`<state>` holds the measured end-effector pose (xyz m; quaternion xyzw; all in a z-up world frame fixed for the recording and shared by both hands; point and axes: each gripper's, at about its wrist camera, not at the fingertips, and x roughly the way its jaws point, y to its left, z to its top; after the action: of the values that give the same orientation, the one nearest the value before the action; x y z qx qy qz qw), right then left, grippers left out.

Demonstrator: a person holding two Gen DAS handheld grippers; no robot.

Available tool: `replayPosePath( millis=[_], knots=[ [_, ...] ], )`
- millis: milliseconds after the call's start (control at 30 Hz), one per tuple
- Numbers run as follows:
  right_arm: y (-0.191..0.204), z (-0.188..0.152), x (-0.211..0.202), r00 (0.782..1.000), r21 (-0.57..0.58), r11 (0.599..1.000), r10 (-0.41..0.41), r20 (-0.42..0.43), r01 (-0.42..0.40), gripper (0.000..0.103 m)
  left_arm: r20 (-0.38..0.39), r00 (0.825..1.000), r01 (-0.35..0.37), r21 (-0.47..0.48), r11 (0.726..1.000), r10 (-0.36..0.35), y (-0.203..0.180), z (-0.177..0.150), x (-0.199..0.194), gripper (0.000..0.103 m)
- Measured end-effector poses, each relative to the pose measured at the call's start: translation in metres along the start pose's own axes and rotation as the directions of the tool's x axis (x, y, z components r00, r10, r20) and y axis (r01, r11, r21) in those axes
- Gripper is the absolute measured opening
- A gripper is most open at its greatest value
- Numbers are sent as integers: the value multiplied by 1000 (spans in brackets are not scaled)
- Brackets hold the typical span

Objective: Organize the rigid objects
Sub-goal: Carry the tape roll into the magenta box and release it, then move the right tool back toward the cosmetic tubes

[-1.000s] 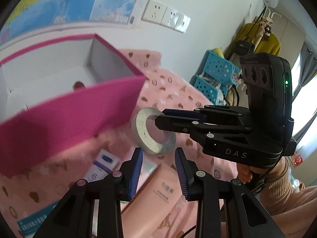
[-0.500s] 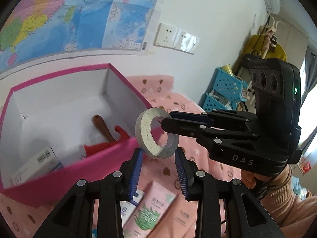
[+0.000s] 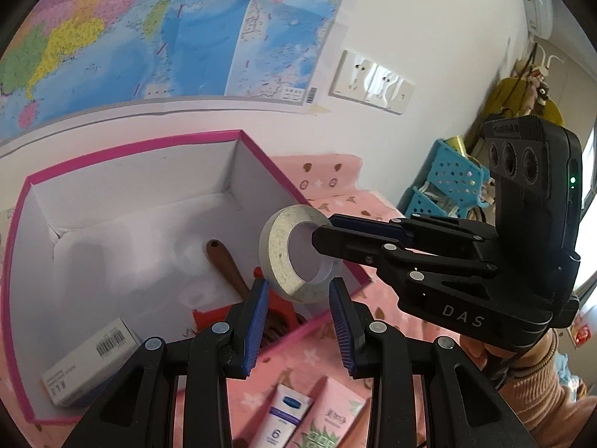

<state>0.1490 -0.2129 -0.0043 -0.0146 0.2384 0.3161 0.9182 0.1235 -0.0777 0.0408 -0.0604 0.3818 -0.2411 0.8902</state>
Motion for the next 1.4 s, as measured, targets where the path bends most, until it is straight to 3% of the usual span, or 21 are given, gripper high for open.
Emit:
replayPosePath(
  millis=[400,500,567,667,900,1100,1267,1400],
  knots=[
    [-6,3,31,995,8,999,-37,-89,38,16,-64,998,-5,-45,999,2,17,1,23,33],
    [-5,2,36,990,-5,996,-90,-112,90,17,-76,997,-19,-54,998,15,20,1,27,33],
    [-3,1,33,984,-24,989,-147,-99,145,25,-66,997,-46,-61,997,42,23,1,25,33],
    [-3,0,22,988,-19,990,-138,-69,137,33,-39,997,-64,-71,995,61,28,-2,15,35],
    [-1,-11,-6,998,18,997,-71,-3,71,34,76,990,-120,-33,992,122,28,-17,-31,43],
    [11,-25,-22,998,22,998,51,25,-52,35,143,979,-145,-23,989,147,32,-41,-71,44],
    [24,-40,-27,989,21,989,146,11,-146,35,122,980,-157,-30,987,159,36,-64,-81,45],
    [30,-55,-21,985,21,986,168,-32,-167,35,59,988,-144,-31,989,146,34,-86,-72,45]
  ],
)
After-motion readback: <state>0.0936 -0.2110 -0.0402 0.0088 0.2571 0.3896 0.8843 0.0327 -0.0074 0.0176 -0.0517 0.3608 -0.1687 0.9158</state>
